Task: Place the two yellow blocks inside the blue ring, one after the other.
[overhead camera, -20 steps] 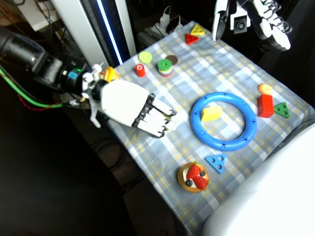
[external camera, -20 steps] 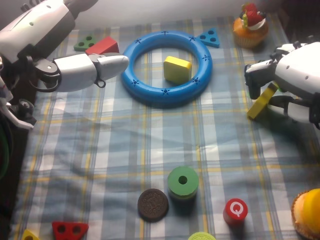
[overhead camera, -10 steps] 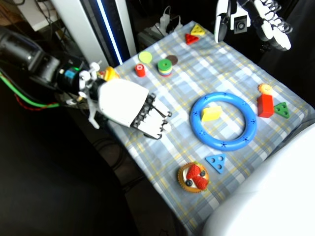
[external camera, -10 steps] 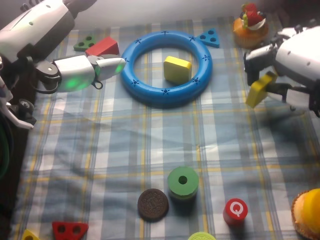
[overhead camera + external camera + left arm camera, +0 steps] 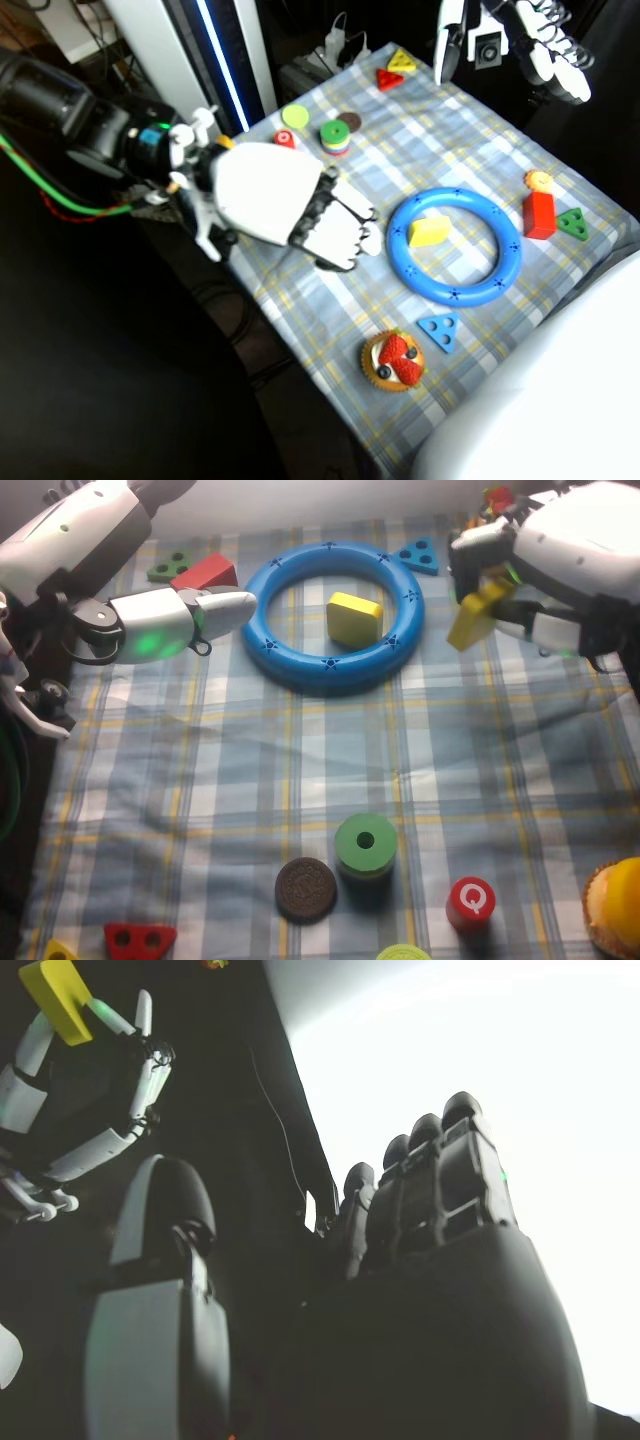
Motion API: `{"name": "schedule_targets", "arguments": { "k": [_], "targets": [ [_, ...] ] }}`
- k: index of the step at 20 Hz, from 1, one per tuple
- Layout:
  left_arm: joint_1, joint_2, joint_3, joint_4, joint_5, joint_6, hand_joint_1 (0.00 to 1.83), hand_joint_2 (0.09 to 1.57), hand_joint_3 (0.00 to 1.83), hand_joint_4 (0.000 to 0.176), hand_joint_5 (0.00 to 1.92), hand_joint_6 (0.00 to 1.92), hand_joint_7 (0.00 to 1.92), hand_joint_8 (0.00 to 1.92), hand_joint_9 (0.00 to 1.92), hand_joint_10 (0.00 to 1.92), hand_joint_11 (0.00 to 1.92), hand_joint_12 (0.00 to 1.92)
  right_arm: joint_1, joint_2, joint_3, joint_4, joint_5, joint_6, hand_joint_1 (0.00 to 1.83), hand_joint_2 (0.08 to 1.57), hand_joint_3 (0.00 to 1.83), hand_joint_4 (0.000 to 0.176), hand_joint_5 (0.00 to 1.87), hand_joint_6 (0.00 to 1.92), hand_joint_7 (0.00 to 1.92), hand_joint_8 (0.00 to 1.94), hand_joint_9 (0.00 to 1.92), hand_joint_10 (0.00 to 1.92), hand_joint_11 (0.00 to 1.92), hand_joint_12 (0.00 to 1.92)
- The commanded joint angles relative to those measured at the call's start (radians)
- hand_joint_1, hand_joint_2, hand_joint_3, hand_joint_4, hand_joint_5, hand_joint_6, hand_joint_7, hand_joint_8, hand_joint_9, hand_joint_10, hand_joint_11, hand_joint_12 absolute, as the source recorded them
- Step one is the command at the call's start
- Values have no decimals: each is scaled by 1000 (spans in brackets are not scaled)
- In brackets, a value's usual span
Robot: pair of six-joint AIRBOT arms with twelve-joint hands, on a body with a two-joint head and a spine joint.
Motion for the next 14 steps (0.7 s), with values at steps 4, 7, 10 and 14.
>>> {"name": "schedule_targets", "arguments": {
  "k": [4,7,10,14],
  "targets": [
    [-5,-7,9,10,-122,-6,845,1146,0,101,30,4,0,0,0,0,0,0,64,-34,33,-38,66,-3,1191,1273,0,0,635,1268,790,1580,682,1695,623,1921],
    [-2,-10,11,8,-122,-9,902,1141,0,89,51,10,1,0,12,5,0,0,98,-60,57,-51,37,-5,1301,1264,6,0,615,1282,780,1469,667,1701,462,1868],
    [1,-15,16,7,-120,-18,825,1163,0,124,73,7,10,1,27,4,3,527,131,-78,72,-68,12,-13,1187,1250,0,0,648,1334,836,1407,685,1393,505,1812],
    [2,-21,22,3,-119,-23,905,1336,12,123,107,3,50,2,51,3,0,401,159,-103,97,-72,-17,-27,1335,1242,1,0,606,1321,775,1335,742,1578,638,1715]
  ]
}}
